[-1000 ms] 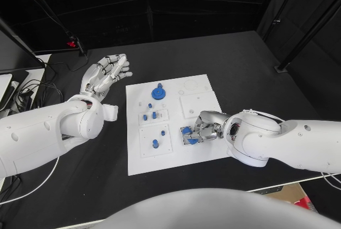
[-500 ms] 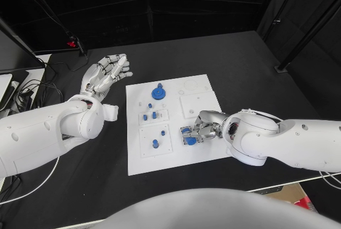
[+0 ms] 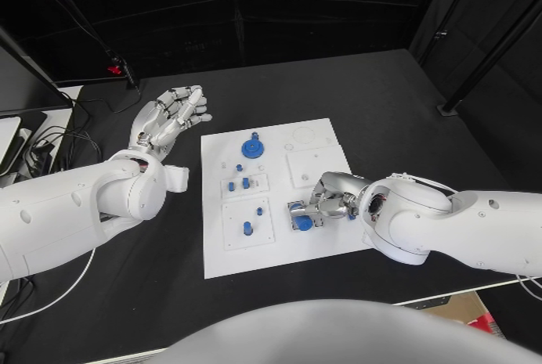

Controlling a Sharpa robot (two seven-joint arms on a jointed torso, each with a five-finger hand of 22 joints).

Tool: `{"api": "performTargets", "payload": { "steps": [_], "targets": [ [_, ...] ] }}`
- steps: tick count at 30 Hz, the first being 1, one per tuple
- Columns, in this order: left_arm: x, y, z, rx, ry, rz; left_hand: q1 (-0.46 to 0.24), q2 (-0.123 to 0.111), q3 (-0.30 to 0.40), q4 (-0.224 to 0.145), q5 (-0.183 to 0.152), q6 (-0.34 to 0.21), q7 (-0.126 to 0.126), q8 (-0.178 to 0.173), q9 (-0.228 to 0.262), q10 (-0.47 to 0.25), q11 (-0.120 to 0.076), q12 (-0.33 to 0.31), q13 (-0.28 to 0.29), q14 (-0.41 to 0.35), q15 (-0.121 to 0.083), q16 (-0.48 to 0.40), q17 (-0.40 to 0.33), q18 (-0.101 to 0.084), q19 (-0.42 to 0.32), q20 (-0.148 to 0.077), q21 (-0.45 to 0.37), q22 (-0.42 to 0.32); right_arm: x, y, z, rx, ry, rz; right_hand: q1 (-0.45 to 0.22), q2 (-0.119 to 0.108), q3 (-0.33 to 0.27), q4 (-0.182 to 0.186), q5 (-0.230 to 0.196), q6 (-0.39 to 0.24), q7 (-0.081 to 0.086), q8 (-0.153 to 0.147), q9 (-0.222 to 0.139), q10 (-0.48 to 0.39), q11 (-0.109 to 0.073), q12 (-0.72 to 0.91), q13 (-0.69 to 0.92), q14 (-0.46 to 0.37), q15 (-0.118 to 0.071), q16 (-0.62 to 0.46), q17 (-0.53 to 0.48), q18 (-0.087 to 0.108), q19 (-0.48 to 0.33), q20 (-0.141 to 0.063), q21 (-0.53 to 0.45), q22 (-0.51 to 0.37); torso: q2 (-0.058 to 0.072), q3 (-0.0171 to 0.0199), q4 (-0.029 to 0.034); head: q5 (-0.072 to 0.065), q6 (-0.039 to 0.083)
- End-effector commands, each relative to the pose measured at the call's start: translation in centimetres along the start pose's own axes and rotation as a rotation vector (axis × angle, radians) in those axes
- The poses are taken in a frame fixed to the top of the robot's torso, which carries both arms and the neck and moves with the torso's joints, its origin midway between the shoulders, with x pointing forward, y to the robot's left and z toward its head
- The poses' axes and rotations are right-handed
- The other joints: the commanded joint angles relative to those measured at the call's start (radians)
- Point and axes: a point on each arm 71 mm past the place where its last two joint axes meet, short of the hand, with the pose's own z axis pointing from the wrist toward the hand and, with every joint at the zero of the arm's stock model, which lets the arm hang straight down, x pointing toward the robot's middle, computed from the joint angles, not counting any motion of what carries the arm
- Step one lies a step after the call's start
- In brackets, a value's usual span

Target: Assemble the parts on the task board

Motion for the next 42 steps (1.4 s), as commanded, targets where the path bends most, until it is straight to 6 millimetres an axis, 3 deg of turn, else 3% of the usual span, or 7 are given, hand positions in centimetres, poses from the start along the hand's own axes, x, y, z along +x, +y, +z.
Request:
{"api": "performTargets", "payload": {
  "steps": [1,4,11,16,24,32,42],
  "targets": [
    [0.1,-0.6,0.0,0.069,0.010,-0.008,0.002,0.010,-0.005,0.000,0.003,-0.008,0.156,0.004,-0.001,-0.007,-0.002,0.006,-0.001,-0.008,-0.002,0.005,-0.001,-0.018,0.003,0.001,0.002,-0.002,-0.7,0.3,-0.3,-0.061,-0.089,0.036,-0.018,-0.009,-0.008,-0.001,-0.004,0.003,-0.004,0.007,0.004,0.104,-0.007,0.002,0.262,0.106,-0.008,0.002,0.263,-0.007,0.104,-0.007,0.003,0.263,0.000,-0.0001,-0.0002,0.000,0.000],
    [0.1,-0.5,0.0,0.068,0.010,-0.009,0.003,0.011,-0.006,0.000,0.004,-0.009,0.156,0.004,-0.001,-0.007,-0.002,0.007,-0.001,-0.008,-0.002,0.006,-0.002,-0.018,0.002,0.001,0.002,-0.002,-1.0,-0.1,-0.5,-0.072,-0.100,0.046,-0.021,-0.040,0.000,-0.001,-0.004,0.001,-0.007,0.021,0.011,0.104,-0.010,0.002,0.262,0.106,-0.009,0.002,0.263,-0.007,0.104,-0.009,0.003,0.263,-0.001,0.0001,-0.0005,0.000,0.000],
    [0.1,-0.5,0.0,0.066,0.010,-0.009,0.003,0.012,-0.006,0.000,0.004,-0.009,0.156,0.004,-0.002,-0.007,-0.002,0.008,-0.001,-0.008,-0.002,0.007,-0.002,-0.018,0.002,0.001,0.002,-0.002,-1.0,-0.9,-1.0,-0.080,-0.057,0.041,-0.023,-0.268,0.220,0.005,-0.003,0.004,-0.025,0.109,0.059,0.104,-0.025,0.002,0.262,0.106,-0.023,0.002,0.263,-0.007,0.104,-0.022,0.003,0.263,-0.001,-0.0002,-0.0005,0.000,0.000],
    [0.0,-0.4,0.0,0.064,0.010,-0.010,0.003,0.012,-0.006,0.000,0.004,-0.009,0.156,0.004,-0.002,-0.007,-0.002,0.008,-0.001,-0.008,-0.002,0.007,-0.002,-0.018,0.002,0.001,0.002,-0.002,-0.7,-1.2,-1.2,-0.077,-0.004,0.015,0.024,-0.322,0.216,0.006,-0.002,0.010,-0.033,0.140,0.078,0.104,-0.033,0.002,0.262,0.106,-0.030,0.002,0.263,-0.007,0.104,-0.028,0.003,0.263,-0.001,0.0000,0.0002,-0.004,0.000],
    [0.0,-0.4,-0.1,0.062,0.008,-0.009,0.004,0.013,-0.006,-0.001,0.005,-0.009,0.156,0.005,-0.002,-0.007,-0.002,0.010,-0.002,-0.008,-0.002,0.008,-0.004,-0.018,0.002,0.001,0.002,-0.002,-0.5,-1.4,-1.1,-0.076,0.035,-0.008,0.070,-0.315,0.217,0.006,-0.002,0.026,-0.047,0.177,0.103,0.104,-0.045,0.002,0.262,0.106,-0.040,0.002,0.263,-0.007,0.104,-0.037,0.003,0.263,-0.001,-0.0005,0.0001,-0.004,0.000],
    [0.0,-0.3,-0.1,0.061,0.009,-0.011,0.004,0.013,-0.006,-0.001,0.005,-0.009,0.156,0.005,-0.002,-0.007,-0.002,0.010,-0.002,-0.008,-0.002,0.008,-0.004,-0.018,0.002,0.001,0.002,-0.002,-0.4,-1.5,-0.4,-0.062,0.031,-0.012,0.149,-0.198,0.285,-0.004,-0.003,0.031,-0.057,0.198,0.123,0.104,-0.054,0.002,0.262,0.106,-0.049,0.002,0.263,-0.007,0.104,-0.046,0.003,0.263,-0.001,0.0001,0.0009,-0.005,0.000],
    [0.0,-0.3,-0.1,0.061,0.009,-0.011,0.004,0.013,-0.006,-0.001,0.005,-0.009,0.156,0.005,-0.002,-0.007,-0.002,0.010,-0.002,-0.008,-0.002,0.008,-0.004,-0.018,0.002,0.001,0.002,-0.002,-0.1,-1.0,0.2,-0.060,0.035,-0.032,0.208,-0.159,0.303,-0.010,0.001,0.041,-0.063,0.203,0.133,0.104,-0.059,0.002,0.262,0.106,-0.053,0.002,0.263,-0.007,0.104,-0.050,0.003,0.263,0.000,0.0000,0.0008,-0.003,0.000]
  ]
}}
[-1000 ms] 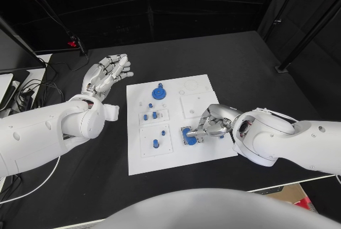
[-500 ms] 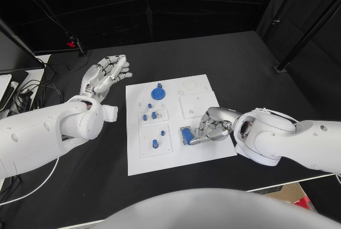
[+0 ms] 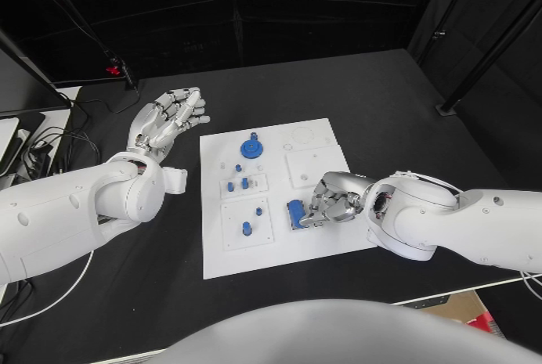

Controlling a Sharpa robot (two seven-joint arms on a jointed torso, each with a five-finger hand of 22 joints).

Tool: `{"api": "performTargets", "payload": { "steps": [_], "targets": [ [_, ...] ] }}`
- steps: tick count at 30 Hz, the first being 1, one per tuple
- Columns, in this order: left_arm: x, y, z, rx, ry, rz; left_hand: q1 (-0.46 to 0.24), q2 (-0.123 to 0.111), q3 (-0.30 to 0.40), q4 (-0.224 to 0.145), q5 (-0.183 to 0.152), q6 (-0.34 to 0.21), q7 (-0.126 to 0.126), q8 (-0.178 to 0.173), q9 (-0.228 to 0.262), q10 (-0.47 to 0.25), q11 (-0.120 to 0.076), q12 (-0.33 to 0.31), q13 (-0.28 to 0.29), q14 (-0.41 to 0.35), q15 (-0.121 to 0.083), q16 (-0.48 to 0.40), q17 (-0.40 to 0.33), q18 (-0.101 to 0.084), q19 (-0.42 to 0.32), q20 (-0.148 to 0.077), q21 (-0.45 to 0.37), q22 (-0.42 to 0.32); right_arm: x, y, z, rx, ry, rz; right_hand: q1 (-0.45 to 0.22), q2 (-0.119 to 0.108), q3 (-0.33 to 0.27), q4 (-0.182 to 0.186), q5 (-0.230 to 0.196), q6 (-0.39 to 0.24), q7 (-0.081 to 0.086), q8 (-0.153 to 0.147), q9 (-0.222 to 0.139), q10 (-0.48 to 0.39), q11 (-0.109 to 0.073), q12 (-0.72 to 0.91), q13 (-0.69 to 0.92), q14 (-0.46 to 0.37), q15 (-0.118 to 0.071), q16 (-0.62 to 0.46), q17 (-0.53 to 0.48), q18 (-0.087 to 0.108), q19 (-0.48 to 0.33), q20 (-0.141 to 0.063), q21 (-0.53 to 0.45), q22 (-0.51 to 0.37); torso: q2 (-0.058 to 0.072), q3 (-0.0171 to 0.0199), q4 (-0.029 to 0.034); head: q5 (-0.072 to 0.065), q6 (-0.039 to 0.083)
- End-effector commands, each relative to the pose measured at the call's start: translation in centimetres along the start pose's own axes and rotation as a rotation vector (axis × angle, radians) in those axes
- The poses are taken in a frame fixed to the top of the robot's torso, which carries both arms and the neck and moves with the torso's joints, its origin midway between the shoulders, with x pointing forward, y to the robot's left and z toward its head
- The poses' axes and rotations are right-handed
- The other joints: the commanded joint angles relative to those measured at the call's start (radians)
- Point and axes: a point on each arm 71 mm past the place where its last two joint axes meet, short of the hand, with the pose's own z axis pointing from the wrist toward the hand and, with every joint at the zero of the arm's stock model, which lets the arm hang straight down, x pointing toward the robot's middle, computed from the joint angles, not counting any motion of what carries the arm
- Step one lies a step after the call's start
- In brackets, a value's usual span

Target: Assemble the parts on the task board

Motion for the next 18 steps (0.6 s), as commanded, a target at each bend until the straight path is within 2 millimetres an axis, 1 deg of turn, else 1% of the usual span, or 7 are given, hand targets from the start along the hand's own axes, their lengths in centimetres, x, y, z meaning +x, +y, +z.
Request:
{"api": "performTargets", "payload": {
  "steps": [1,5,8,11,15,18],
  "targets": [
    [0.09,-0.55,0.03,0.065,0.008,-0.007,0.000,0.009,-0.006,-0.001,0.005,-0.006,0.159,0.005,-0.001,-0.007,-0.002,0.004,-0.001,-0.008,-0.002,0.004,-0.001,-0.018,0.002,0.001,0.002,-0.001,0.12,0.07,0.11,0.005,0.009,-0.020,0.010,-0.001,0.006,0.002,0.000,0.004,-0.006,0.004,0.002,0.104,-0.009,0.002,0.262,0.104,-0.009,0.002,0.263,-0.007,0.104,-0.005,0.003,0.263,0.001,0.0002,0.0000,0.003,0.000],
    [0.09,-0.54,0.04,0.065,0.008,-0.007,0.002,0.012,-0.007,-0.001,0.006,-0.006,0.159,0.006,-0.002,-0.007,-0.002,0.006,-0.002,-0.009,-0.002,0.006,-0.003,-0.018,0.002,0.001,0.002,-0.002,0.32,0.19,0.27,0.013,0.022,-0.029,0.012,0.000,0.006,0.002,0.001,0.004,-0.006,0.004,0.002,0.104,-0.009,0.002,0.262,0.104,-0.009,0.002,0.263,-0.007,0.104,-0.005,0.003,0.263,0.000,-0.0003,-0.0009,0.003,0.000],
    [0.10,-0.54,0.04,0.065,0.009,-0.007,0.002,0.012,-0.007,-0.001,0.006,-0.006,0.159,0.006,-0.002,-0.007,-0.002,0.006,-0.002,-0.009,-0.002,0.006,-0.003,-0.018,0.002,0.001,0.002,-0.002,0.43,0.28,0.36,0.017,0.028,-0.037,0.015,0.001,0.006,0.001,0.001,0.004,-0.007,0.004,0.003,0.104,-0.010,0.002,0.262,0.104,-0.009,0.002,0.263,-0.007,0.104,-0.005,0.003,0.263,0.001,-0.0001,0.0000,0.002,0.000],
    [0.11,-0.54,0.04,0.065,0.009,-0.008,0.002,0.012,-0.007,-0.001,0.006,-0.006,0.159,0.006,-0.002,-0.007,-0.002,0.006,-0.002,-0.009,-0.002,0.006,-0.003,-0.018,0.002,0.001,0.002,-0.002,0.50,0.34,0.42,0.019,0.029,-0.043,0.033,0.004,0.007,-0.003,0.002,0.005,-0.008,0.003,0.005,0.104,-0.011,0.002,0.262,0.104,-0.010,0.002,0.263,-0.007,0.104,-0.006,0.003,0.263,0.000,0.0002,-0.0001,0.003,0.000],
    [0.11,-0.53,0.05,0.065,0.009,-0.008,0.002,0.012,-0.007,-0.001,0.006,-0.006,0.159,0.006,-0.002,-0.007,-0.002,0.006,-0.002,-0.009,-0.002,0.006,-0.003,-0.018,0.002,0.001,0.002,-0.002,0.50,0.35,0.39,0.018,0.025,-0.047,0.053,0.002,0.008,-0.009,0.002,0.006,-0.009,0.003,0.009,0.104,-0.012,0.002,0.262,0.104,-0.012,0.002,0.263,-0.007,0.104,-0.007,0.003,0.263,0.000,0.0002,0.0003,0.003,0.000],
    [0.12,-0.53,0.05,0.064,0.009,-0.008,0.002,0.012,-0.007,-0.001,0.006,-0.006,0.159,0.006,-0.002,-0.007,-0.002,0.006,-0.002,-0.009,-0.002,0.006,-0.003,-0.018,0.002,0.001,0.002,-0.002,0.32,0.34,0.26,0.008,0.001,-0.035,0.057,0.001,0.009,-0.009,0.002,0.006,-0.009,0.003,0.009,0.104,-0.012,0.002,0.262,0.104,-0.012,0.002,0.263,-0.007,0.104,-0.007,0.003,0.263,0.000,-0.0002,-0.0003,0.003,0.000]
  ]
}}
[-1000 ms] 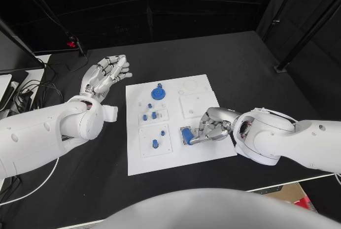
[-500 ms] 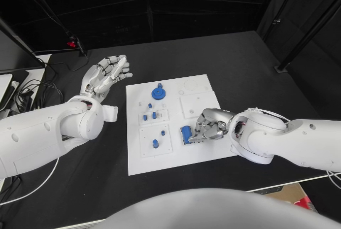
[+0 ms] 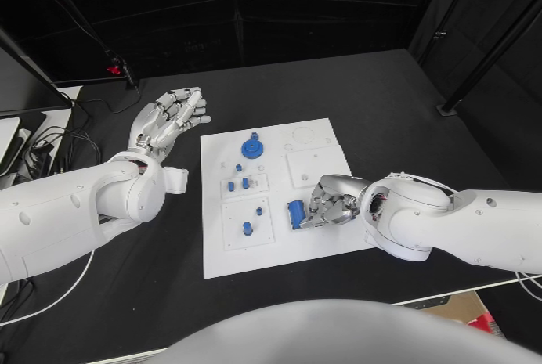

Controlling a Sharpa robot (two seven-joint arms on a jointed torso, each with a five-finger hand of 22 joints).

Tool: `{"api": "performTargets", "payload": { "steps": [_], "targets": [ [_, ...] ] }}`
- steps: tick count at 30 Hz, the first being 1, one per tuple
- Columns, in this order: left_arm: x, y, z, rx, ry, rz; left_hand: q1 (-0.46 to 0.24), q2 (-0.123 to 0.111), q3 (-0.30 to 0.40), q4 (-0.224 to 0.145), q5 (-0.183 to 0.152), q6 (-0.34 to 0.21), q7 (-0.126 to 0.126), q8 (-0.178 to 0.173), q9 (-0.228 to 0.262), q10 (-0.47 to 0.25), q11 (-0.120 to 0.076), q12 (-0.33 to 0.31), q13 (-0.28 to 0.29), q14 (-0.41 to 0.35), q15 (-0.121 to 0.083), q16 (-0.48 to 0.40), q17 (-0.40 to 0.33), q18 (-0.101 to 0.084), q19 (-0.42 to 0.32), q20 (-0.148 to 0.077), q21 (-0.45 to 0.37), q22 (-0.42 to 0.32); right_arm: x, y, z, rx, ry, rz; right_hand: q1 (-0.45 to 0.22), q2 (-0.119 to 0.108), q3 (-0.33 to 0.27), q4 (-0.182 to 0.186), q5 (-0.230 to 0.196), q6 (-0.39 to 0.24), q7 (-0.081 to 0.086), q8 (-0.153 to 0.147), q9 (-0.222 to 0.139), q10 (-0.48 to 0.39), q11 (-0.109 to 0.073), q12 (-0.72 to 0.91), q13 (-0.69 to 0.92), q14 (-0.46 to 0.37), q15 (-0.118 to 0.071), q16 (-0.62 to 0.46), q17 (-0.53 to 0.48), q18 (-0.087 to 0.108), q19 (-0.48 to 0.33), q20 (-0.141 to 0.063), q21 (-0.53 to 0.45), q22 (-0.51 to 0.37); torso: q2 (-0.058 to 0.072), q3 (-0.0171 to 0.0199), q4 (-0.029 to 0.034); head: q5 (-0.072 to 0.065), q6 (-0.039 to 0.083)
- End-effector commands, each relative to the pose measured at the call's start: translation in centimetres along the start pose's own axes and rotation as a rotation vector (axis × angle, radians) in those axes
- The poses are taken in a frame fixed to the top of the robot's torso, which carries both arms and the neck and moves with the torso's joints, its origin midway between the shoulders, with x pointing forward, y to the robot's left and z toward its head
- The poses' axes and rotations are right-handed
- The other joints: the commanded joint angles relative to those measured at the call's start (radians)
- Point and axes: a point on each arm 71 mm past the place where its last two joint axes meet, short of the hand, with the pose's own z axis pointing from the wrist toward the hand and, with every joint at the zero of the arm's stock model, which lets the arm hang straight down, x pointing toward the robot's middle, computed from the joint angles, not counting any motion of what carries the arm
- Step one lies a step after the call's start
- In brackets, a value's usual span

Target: Assemble the parts on the task board

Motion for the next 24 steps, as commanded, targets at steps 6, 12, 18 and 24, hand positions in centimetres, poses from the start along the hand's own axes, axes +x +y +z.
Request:
{"api": "performTargets", "payload": {
  "steps": [6,12,18,24],
  "targets": [
    [0.1,-0.5,0.0,0.065,0.008,-0.007,0.002,0.012,-0.007,-0.001,0.007,-0.006,0.159,0.006,-0.001,-0.007,-0.002,0.006,-0.001,-0.006,0.001,0.006,-0.001,-0.018,0.002,0.001,0.002,-0.001,-1.4,-0.5,-1.0,-0.071,-0.169,0.084,-0.017,-0.008,-0.010,0.016,0.028,-0.028,0.008,-0.013,0.000,0.104,0.004,0.002,0.262,0.104,-0.002,0.002,0.263,-0.007,0.104,-0.007,0.003,0.263,-0.001,-0.0006,-0.0014,-0.002,0.000],
    [0.0,-0.5,0.0,0.065,0.008,-0.007,0.003,0.013,-0.007,-0.001,0.007,-0.006,0.159,0.007,-0.001,-0.007,-0.002,0.007,-0.001,-0.006,0.001,0.007,-0.002,-0.018,0.002,0.001,0.002,-0.001,-2.7,-2.1,-2.3,-0.087,-0.277,0.176,-0.057,-0.005,-0.032,0.015,0.082,-0.109,0.035,-0.018,0.005,0.104,0.028,0.002,0.262,0.104,0.018,0.002,0.263,-0.007,0.104,0.008,0.003,0.263,0.000,-0.0005,-0.0002,-0.011,0.000],
    [0.0,-0.5,0.1,0.065,0.005,-0.005,0.003,0.013,-0.007,-0.001,0.007,-0.006,0.159,0.007,-0.001,-0.007,-0.002,0.007,-0.001,-0.006,0.001,0.007,-0.002,-0.018,0.002,0.001,0.002,-0.001,-3.3,-4.2,-3.3,-0.042,-0.295,0.175,-0.071,0.003,-0.041,0.016,0.099,-0.170,0.050,0.009,0.017,0.104,0.043,0.002,0.262,0.104,0.032,0.002,0.263,-0.007,0.104,0.022,0.003,0.263,-0.001,-0.0010,-0.0014,-0.020,0.000],
    [0.0,-0.5,0.1,0.065,0.006,-0.005,0.003,0.013,-0.007,-0.001,0.007,-0.006,0.159,0.007,-0.001,-0.007,-0.002,0.007,-0.001,-0.006,0.001,0.007,-0.002,-0.018,0.002,0.001,0.002,-0.001,-3.6,-6.3,-4.2,0.049,-0.282,0.116,-0.082,0.010,-0.055,0.016,0.113,-0.181,0.046,0.074,0.043,0.104,0.042,0.002,0.262,0.104,0.034,0.002,0.263,-0.007,0.104,0.028,0.003,0.263,0.001,0.0006,0.0018,-0.035,0.000]
  ]
}}
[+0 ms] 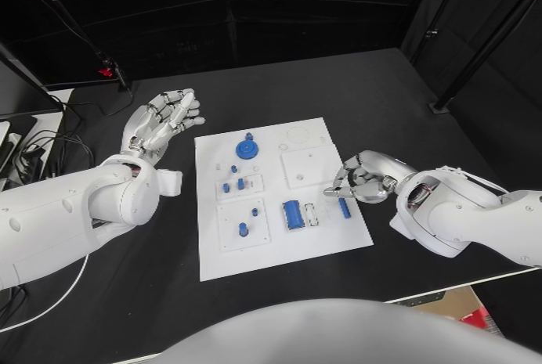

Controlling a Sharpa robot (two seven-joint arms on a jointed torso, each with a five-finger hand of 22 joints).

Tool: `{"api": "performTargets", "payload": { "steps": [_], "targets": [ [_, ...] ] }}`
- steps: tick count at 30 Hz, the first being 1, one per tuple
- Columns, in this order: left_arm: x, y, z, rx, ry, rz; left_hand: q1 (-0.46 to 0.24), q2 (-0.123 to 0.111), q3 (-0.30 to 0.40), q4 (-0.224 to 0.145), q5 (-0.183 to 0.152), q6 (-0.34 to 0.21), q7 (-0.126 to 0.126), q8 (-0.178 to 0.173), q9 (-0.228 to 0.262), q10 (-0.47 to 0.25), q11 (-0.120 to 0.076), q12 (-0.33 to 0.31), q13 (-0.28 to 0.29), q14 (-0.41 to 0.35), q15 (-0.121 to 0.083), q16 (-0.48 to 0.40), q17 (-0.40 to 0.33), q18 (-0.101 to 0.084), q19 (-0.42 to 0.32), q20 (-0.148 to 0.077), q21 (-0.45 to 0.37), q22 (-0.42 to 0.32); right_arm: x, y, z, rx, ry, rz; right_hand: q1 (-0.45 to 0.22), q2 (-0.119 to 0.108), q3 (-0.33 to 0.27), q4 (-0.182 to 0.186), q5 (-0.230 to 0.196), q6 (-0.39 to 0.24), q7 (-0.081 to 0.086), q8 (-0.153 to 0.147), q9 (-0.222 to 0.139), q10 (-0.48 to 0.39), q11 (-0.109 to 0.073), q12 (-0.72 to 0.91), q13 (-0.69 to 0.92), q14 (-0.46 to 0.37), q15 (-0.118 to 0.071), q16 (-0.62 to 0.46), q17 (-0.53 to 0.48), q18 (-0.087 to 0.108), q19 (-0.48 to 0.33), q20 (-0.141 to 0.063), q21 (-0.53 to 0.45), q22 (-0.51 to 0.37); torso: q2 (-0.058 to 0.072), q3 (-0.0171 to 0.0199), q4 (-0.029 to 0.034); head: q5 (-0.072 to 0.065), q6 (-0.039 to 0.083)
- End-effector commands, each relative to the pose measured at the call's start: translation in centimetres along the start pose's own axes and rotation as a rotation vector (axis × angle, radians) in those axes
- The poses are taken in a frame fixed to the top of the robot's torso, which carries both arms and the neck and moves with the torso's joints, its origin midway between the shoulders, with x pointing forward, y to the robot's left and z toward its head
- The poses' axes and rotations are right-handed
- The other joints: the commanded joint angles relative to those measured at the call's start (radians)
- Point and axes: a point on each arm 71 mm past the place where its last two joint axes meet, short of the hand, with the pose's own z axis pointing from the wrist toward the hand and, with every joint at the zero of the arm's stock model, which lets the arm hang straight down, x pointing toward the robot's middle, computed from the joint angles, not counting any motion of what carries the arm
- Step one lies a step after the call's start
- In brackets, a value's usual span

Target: Assemble the parts on the task board

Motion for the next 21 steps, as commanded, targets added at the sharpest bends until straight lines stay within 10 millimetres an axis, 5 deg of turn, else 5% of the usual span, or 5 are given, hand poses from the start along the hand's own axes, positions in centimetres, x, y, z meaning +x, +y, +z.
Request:
{"api": "performTargets", "payload": {
  "steps": [1,6,21],
  "targets": [
    [0.1,-0.5,0.1,0.066,0.007,-0.006,-0.003,0.008,-0.007,-0.001,0.007,-0.007,0.159,0.007,-0.001,-0.007,-0.002,0.007,-0.002,-0.006,0.001,0.003,-0.001,-0.018,0.002,0.001,0.002,-0.001,-0.4,-0.7,-0.3,0.033,-0.005,-0.044,-0.014,0.001,-0.010,0.000,0.006,-0.001,-0.007,0.024,0.009,0.104,0.005,0.002,0.262,0.106,0.006,0.002,0.263,-0.007,0.108,0.006,0.003,0.263,0.000,0.0010,0.0022,-0.009,0.000],
    [0.0,-0.5,0.1,0.066,0.006,-0.005,-0.003,0.008,-0.007,-0.001,0.007,-0.007,0.159,0.007,-0.001,-0.007,-0.002,0.007,-0.002,-0.006,0.001,0.003,-0.001,-0.018,0.002,0.001,0.002,-0.001,-0.5,-1.9,-0.5,0.102,0.030,-0.142,-0.030,0.005,-0.018,0.002,0.001,0.001,-0.013,0.055,0.021,0.104,-0.001,0.002,0.262,0.106,0.002,0.002,0.263,-0.007,0.108,0.003,0.003,0.263,-0.001,-0.0002,-0.0009,-0.007,0.000],
    [-0.2,-0.4,-0.1,0.065,0.001,-0.003,0.000,0.011,-0.008,-0.001,0.009,-0.007,0.159,0.008,-0.003,-0.007,-0.002,0.010,-0.003,-0.006,0.001,0.006,-0.004,-0.018,0.001,0.001,0.002,-0.002,0.9,-2.4,-0.1,0.201,0.137,-0.254,-0.055,0.009,-0.026,0.003,-0.010,-0.004,-0.017,0.074,0.027,0.104,-0.005,0.002,0.262,0.106,0.000,0.002,0.263,-0.007,0.108,0.001,0.003,0.263,0.001,0.0011,0.0002,-0.010,0.000]
  ]
}}
